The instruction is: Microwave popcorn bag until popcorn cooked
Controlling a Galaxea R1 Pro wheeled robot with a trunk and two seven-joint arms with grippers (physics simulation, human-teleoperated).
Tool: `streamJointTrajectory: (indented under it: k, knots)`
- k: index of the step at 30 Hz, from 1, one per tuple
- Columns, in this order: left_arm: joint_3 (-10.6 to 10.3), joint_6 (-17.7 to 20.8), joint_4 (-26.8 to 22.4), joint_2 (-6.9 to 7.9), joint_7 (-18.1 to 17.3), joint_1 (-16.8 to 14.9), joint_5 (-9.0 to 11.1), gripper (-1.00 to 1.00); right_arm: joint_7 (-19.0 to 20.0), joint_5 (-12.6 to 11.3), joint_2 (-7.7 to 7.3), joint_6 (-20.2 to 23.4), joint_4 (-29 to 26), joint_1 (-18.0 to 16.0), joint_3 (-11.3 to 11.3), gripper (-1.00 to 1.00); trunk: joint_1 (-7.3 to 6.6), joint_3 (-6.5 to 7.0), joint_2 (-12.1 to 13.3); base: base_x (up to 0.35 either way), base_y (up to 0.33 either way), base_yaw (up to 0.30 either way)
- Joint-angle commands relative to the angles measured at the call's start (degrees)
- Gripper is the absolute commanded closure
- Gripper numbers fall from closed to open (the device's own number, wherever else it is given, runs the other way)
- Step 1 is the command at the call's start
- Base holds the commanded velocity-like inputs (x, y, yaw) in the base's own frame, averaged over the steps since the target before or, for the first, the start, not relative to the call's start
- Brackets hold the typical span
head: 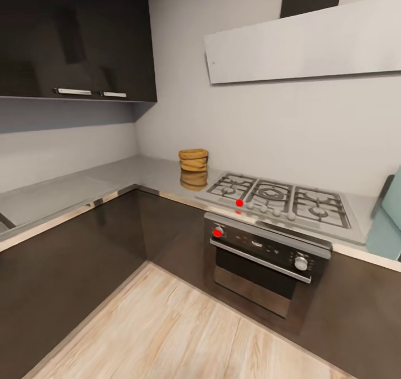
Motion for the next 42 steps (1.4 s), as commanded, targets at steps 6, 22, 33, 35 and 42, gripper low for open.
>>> streamJointTrajectory:
  k: [6,22,33,35,42]
  knots:
    - [-0.28,-0.13,-0.01,-0.01,-0.12,-0.01,0.05,-1.0,0.12,0.41,-0.05,-0.39,-0.2,-0.06,-0.49,-1.0,0.03,-0.05,-0.02,0.324,0.144,0.0]
    - [-0.36,-0.13,0.03,-0.01,-0.18,-0.01,-0.06,-1.0,0.12,0.65,-0.05,-0.31,-0.21,-0.02,0.05,-1.0,0.03,-0.05,-0.02,0.301,0.218,0.0]
    - [-0.33,-0.13,-0.01,-0.01,-0.18,-0.01,-0.06,-1.0,0.21,0.66,-0.04,-0.31,-0.21,-0.03,0.02,-1.0,0.03,-0.05,-0.02,0.297,0.225,0.0]
    - [-0.31,-0.13,-0.01,-0.01,-0.18,-0.01,-0.06,-1.0,0.21,0.66,-0.05,-0.31,-0.21,-0.01,-0.01,-1.0,0.03,-0.05,-0.02,0.289,0.236,0.0]
    - [-0.3,-0.17,-0.03,-0.01,-0.1,-0.01,-0.06,-1.0,0.21,0.62,-0.05,-0.23,-0.21,-0.01,-0.02,-1.0,0.03,-0.05,-0.02,0.271,0.252,0.0]
